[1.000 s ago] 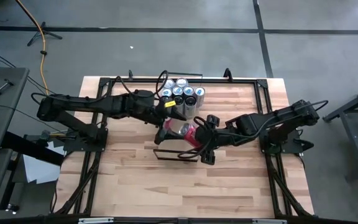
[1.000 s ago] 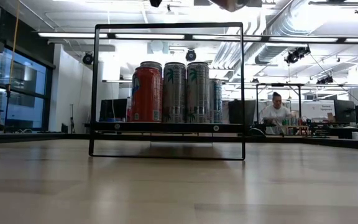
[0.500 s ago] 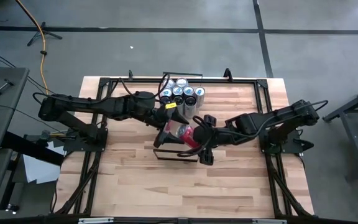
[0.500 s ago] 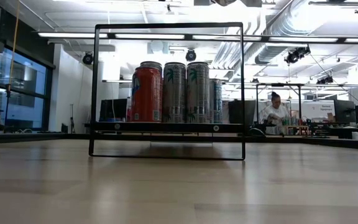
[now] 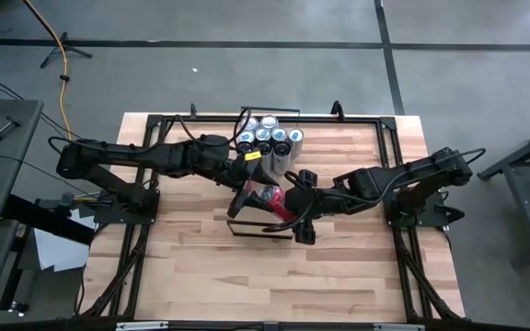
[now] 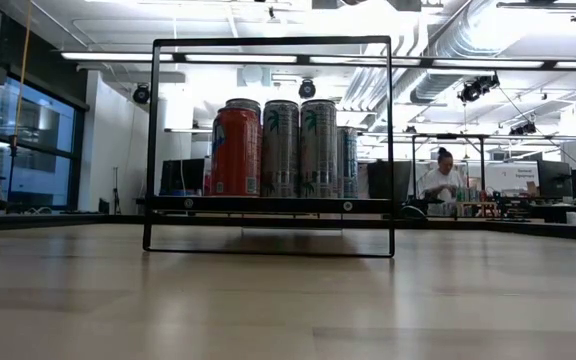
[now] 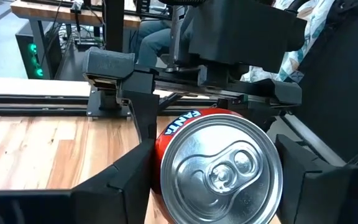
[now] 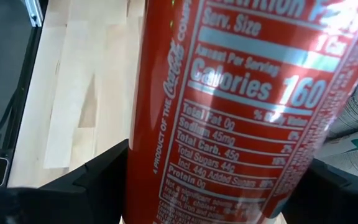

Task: Place canned beverage on shelf
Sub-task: Put the red soda can on the shelf aligned with the other red soda can

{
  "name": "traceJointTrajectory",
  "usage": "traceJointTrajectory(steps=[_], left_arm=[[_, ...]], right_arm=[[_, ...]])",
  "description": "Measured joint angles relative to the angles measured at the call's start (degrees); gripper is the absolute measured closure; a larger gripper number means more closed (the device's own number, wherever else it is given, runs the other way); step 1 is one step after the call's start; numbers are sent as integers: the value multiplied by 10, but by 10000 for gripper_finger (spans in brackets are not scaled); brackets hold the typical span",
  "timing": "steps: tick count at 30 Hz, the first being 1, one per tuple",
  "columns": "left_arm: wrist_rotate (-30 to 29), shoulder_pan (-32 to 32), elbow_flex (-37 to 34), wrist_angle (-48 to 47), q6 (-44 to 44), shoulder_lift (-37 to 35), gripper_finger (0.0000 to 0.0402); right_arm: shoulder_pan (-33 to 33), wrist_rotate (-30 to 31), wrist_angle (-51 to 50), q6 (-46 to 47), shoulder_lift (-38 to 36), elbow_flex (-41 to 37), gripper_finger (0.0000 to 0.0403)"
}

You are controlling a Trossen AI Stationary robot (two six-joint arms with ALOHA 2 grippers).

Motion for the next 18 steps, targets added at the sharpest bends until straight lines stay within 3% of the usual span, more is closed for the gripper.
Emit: traceJointTrajectory(steps=[3,10,16,18], left_arm=[[0,0,0,-3,8,0,202],[-9,10,-2,-19,17,2,202],[-7,27,-1,-51,30,-4,202],[-37,33,-1,-79,39,-12,203]], right_arm=[[0,2,0,-2,1,-1,88],[-2,6,12,-2,0,0,29],[-1,28,1,1,-2,0,24],[-1,48,-14,5,-7,0,23]])
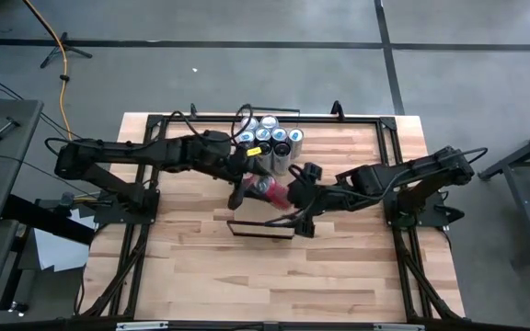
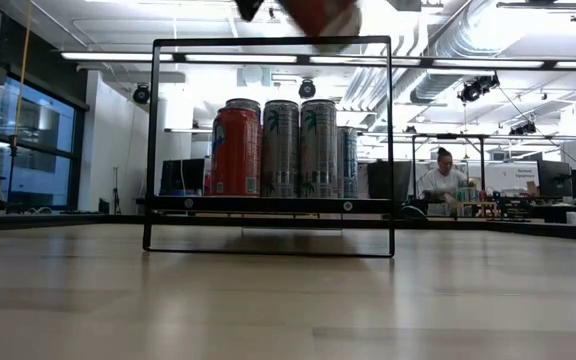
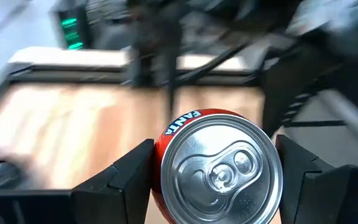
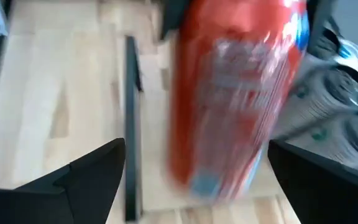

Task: Place canned beverage on shelf
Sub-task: Put the red soda can on the shelf aligned with the other red soda can

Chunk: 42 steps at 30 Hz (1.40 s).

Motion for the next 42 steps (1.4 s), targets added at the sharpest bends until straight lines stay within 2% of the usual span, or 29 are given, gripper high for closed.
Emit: traceJointTrajectory(steps=[5,10,15,21,26,35,42], left_arm=[[-114,4,18,-111,17,-11,203],[-124,-6,77,-212,23,34,203],[-157,-19,130,-290,20,109,203],[-168,-22,146,-303,19,179,203],[-173,-22,146,-304,32,207,202],[-173,-22,147,-298,52,213,157],[-150,-22,147,-298,27,213,137]], right_arm=[[1,42,-96,64,-29,0,22],[9,106,-180,133,-60,0,21],[13,152,-203,177,-78,0,21],[13,161,-202,193,-79,0,21],[13,161,-202,209,-79,0,21],[13,161,-198,211,-79,0,21],[13,160,-191,211,-79,-1,20]])
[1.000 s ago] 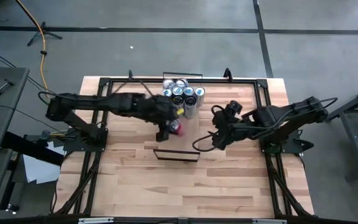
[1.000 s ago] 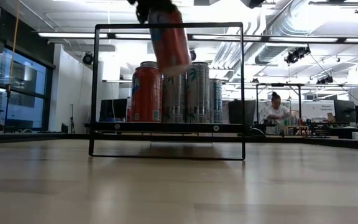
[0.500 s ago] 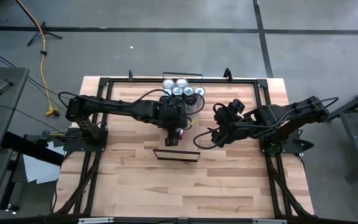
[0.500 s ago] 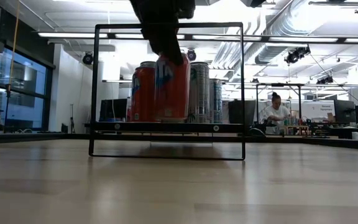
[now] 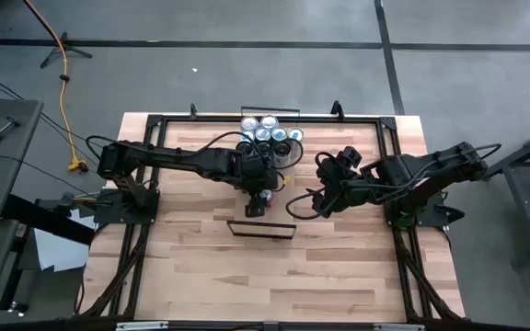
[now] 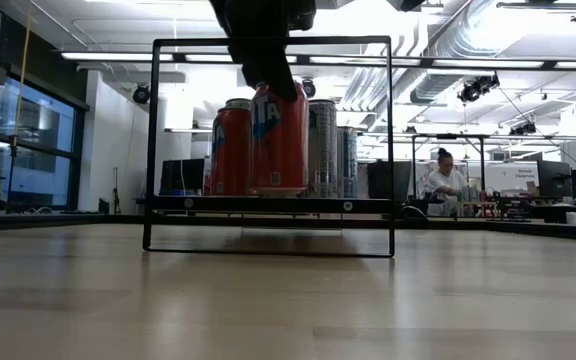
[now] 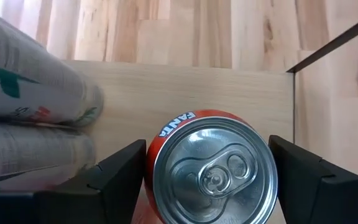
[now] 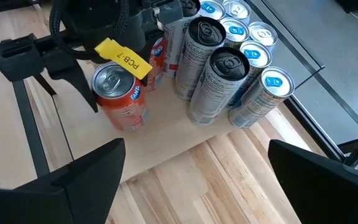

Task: Place canned beverage on shelf
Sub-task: Put the red soda can on the shelf aligned with the other red soda can

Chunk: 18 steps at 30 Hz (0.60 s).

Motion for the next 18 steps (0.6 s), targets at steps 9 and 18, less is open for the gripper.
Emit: traceJointTrajectory(steps=[9,18], left_arm=[[10,0,1,31,1,-2,96],[2,11,48,-23,-1,-53,81]], right_arm=[[0,0,4,0,0,0,20],[0,-5,16,1,0,0,20]])
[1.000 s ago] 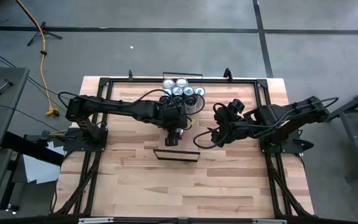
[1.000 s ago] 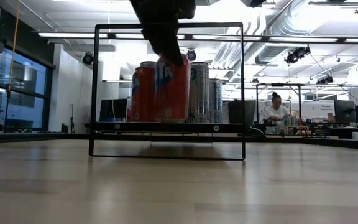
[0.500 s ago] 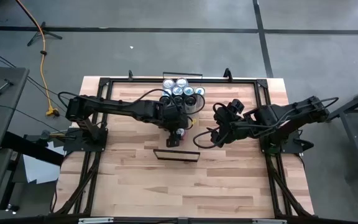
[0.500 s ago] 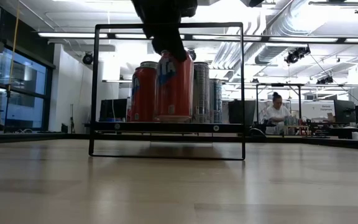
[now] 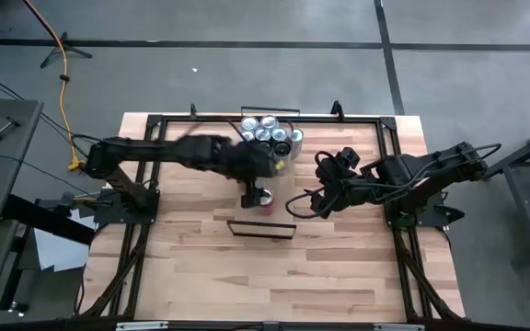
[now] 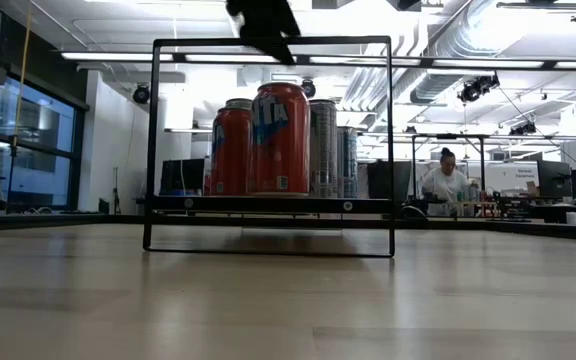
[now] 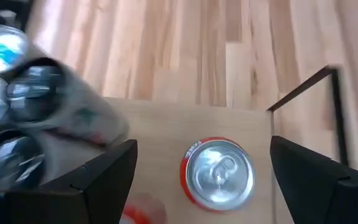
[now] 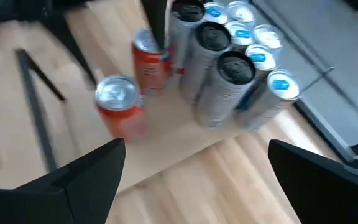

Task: Place canned beverage on shelf
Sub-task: Put the red soda can on the shelf aligned with the other red soda can

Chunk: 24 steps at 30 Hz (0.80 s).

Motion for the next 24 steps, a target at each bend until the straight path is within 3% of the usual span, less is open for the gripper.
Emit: traceJointTrajectory(steps=[4,8,12,17,24], left_arm=[[12,3,14,-3,-31,-57,82],[16,-7,-6,20,-88,-133,82],[-26,-30,-58,59,-144,-211,82],[-87,-68,-145,124,-218,-311,82],[-178,-121,-228,172,-278,-405,83]], right_arm=[[-10,-63,29,37,3,-2,20],[-38,-159,34,151,24,-2,20],[-63,-220,56,251,61,-2,20],[-86,-245,107,304,109,-2,20],[-113,-225,223,334,164,-2,20]])
